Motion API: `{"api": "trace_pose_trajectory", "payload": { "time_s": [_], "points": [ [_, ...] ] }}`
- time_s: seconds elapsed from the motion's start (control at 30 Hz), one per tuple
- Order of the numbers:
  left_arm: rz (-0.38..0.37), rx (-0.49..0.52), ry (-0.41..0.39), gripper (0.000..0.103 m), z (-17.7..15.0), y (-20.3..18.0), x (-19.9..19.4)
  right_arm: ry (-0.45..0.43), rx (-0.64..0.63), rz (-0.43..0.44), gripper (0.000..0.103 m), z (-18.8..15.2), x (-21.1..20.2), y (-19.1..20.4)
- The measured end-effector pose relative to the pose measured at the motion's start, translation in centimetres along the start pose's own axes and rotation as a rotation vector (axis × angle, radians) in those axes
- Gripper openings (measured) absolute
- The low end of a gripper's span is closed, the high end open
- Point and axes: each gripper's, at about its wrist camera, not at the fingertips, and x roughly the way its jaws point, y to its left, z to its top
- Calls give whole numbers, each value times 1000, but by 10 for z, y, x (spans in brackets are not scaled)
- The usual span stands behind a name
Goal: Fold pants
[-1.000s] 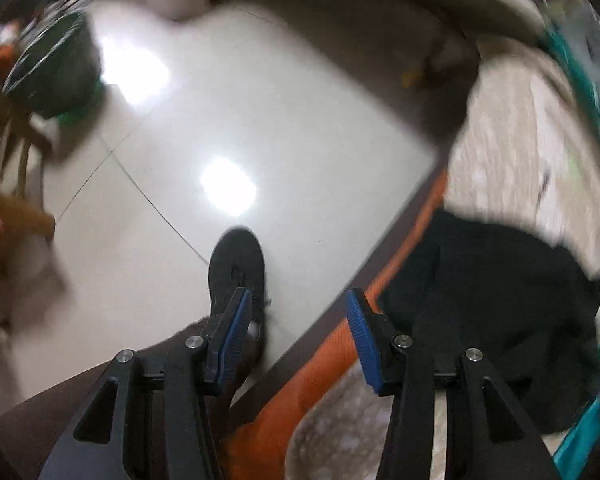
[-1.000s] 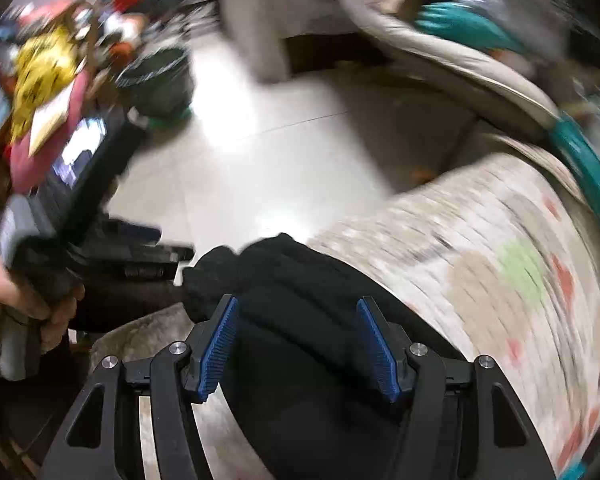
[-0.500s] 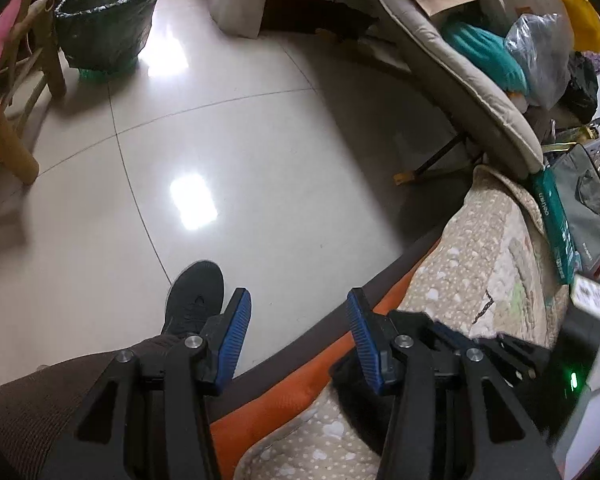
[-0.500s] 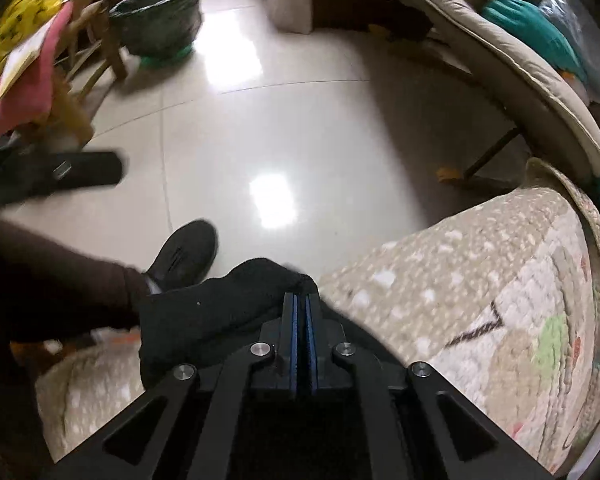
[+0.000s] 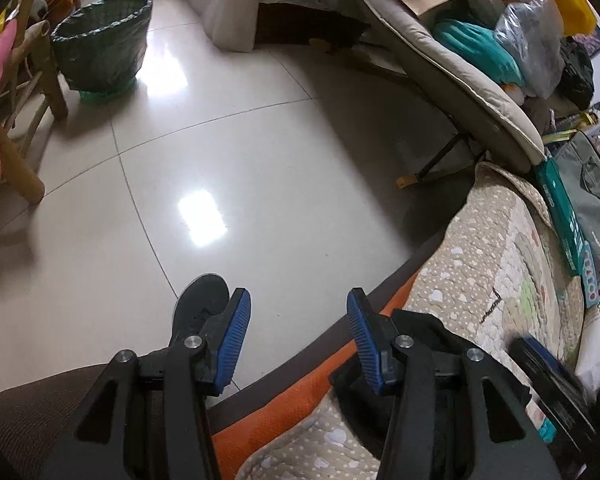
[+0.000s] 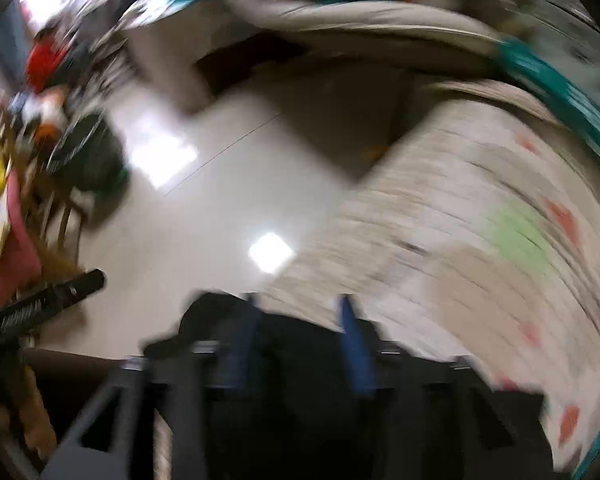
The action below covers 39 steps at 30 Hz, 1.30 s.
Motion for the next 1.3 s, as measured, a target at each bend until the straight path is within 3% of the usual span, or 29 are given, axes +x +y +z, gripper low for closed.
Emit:
{"api": "trace_pose_trajectory", "payload": {
  "time_s": [0.1,0.2,0.33,0.37,0.47,0.7,0.73,0.77,0.83,0.97,1.07,1.13,1.2,1.3],
  "points": [
    [-14,57,7,50,-6,-15,2,27,100,-48,63,-45,-28,-55],
    [2,160,-10,50,-16,-36,1,46,302,-153,63,-101,-61,-127],
    [24,239,-26,50,-29,-55,2,-76,656,-284,63,-175,-126,-224],
    [24,251,-21,50,-31,-58,4,-93,765,-295,63,-199,-141,-246],
    [34,273,-10,50,-37,-62,8,-102,916,-266,63,-238,-159,-271],
    [74,311,-17,50,-43,-67,14,-4,919,-295,68,-260,-128,-268],
    [73,315,-13,50,-43,-67,15,-3,907,-243,63,-260,-123,-268],
    [74,319,-9,50,-44,-67,16,21,875,-234,37,-257,-118,-263],
    [77,320,6,50,-45,-66,18,58,779,-304,22,-251,-122,-249],
    [68,299,36,50,-44,-63,22,102,789,-390,15,-253,-131,-251],
    [62,302,35,50,-45,-64,21,157,790,-442,15,-259,-129,-253],
    [61,306,33,50,-45,-65,20,188,810,-450,20,-262,-125,-255],
    [52,300,36,50,-45,-65,20,188,824,-438,44,-264,-124,-256],
    [52,305,31,50,-47,-66,18,129,853,-456,55,-262,-144,-255]
  ]
}}
